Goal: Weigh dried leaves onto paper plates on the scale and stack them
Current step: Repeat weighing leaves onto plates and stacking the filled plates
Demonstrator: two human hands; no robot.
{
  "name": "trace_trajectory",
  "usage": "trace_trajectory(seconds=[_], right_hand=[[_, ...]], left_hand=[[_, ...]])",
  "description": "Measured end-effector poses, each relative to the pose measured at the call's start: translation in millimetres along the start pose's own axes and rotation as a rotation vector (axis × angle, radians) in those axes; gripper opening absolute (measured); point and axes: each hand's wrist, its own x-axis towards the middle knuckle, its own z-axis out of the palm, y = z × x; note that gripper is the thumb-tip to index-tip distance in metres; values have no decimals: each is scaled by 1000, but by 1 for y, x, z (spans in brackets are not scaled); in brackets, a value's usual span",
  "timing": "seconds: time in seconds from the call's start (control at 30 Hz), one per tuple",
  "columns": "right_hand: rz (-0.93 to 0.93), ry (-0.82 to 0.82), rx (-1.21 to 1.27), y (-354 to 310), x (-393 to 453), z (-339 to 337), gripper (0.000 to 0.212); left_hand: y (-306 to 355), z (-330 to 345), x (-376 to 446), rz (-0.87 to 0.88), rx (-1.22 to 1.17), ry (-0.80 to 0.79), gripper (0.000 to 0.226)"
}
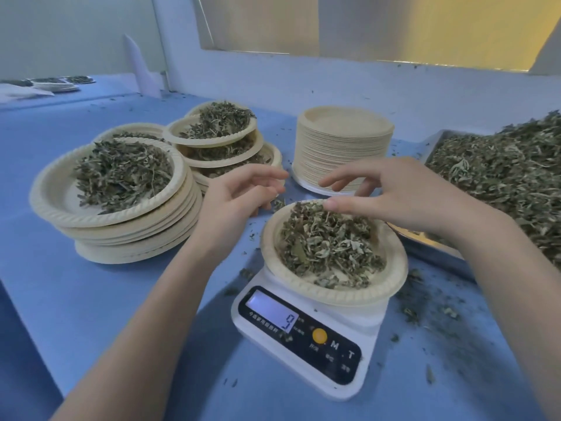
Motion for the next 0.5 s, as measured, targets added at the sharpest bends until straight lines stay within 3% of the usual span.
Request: trace_trajectory(seconds=[0.23, 0.37, 0.43, 0.5], right_hand=[[-30, -15, -107, -9, 1, 10, 32], [-5, -42, -357, -18, 2, 28, 59], [-4, -57, -488, -22, 4, 40, 52], [-38, -27, -470, -23, 7, 44, 31]], left_hand=[[-4, -3, -2, -71, -65, 60, 26], [-5, -3, -2, -78, -53, 59, 28], [-5, -3, -2, -84, -55, 72, 28], [-6, -4, -2, -88, -58, 84, 28]])
